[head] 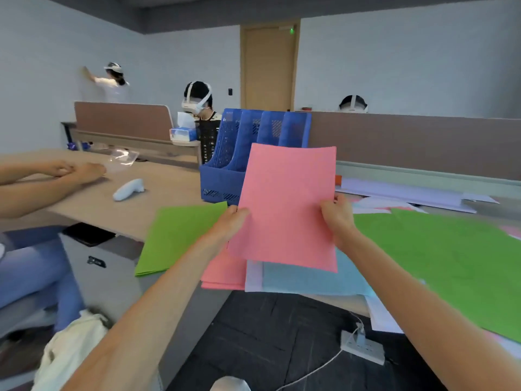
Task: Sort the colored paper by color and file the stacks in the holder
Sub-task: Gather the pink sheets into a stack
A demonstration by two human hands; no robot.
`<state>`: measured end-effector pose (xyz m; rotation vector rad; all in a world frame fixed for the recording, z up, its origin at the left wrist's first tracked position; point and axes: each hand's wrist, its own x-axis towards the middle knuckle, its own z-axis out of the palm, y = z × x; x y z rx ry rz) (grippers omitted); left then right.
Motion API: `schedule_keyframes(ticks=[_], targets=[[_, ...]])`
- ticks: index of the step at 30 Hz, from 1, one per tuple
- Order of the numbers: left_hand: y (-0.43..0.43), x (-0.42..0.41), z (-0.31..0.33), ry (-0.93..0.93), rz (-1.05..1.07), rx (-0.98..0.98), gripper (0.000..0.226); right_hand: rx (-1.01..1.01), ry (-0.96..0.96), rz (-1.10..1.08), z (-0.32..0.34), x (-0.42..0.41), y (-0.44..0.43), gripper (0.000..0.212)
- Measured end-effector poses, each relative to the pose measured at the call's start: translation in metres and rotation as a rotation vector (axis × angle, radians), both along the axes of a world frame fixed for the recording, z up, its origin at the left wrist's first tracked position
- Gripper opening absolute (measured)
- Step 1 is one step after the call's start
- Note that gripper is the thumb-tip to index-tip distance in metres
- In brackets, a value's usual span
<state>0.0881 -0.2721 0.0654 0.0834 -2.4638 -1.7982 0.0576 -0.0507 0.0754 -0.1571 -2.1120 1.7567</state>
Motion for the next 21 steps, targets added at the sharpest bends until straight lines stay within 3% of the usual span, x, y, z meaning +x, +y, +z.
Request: schedule_keyframes(ticks=[2, 5, 12, 21], targets=[[-0.023, 0.006, -0.007, 0.006, 0.015, 0.009, 0.022, 0.019, -0.048, 0.057, -0.015, -0.006, -0.029, 0.04], [-0.049, 0.016, -0.013, -0.022, 0.042, -0.062, 0.026, 0.108, -0.102, 0.122, -0.032, -0.007, -0.058, 0.043], [-0.074, 0.016, -0.039, -0.101, 0.029, -0.358, 0.034, 0.418, -0.184, 0.16, -0.05, -0.008, -0.072, 0.059], [-0.07, 0.015, -0.051, -0.076, 0.052, -0.647, 0.033, 0.538, -0.225, 0.114, -0.053, -0.005, -0.063, 0.06]])
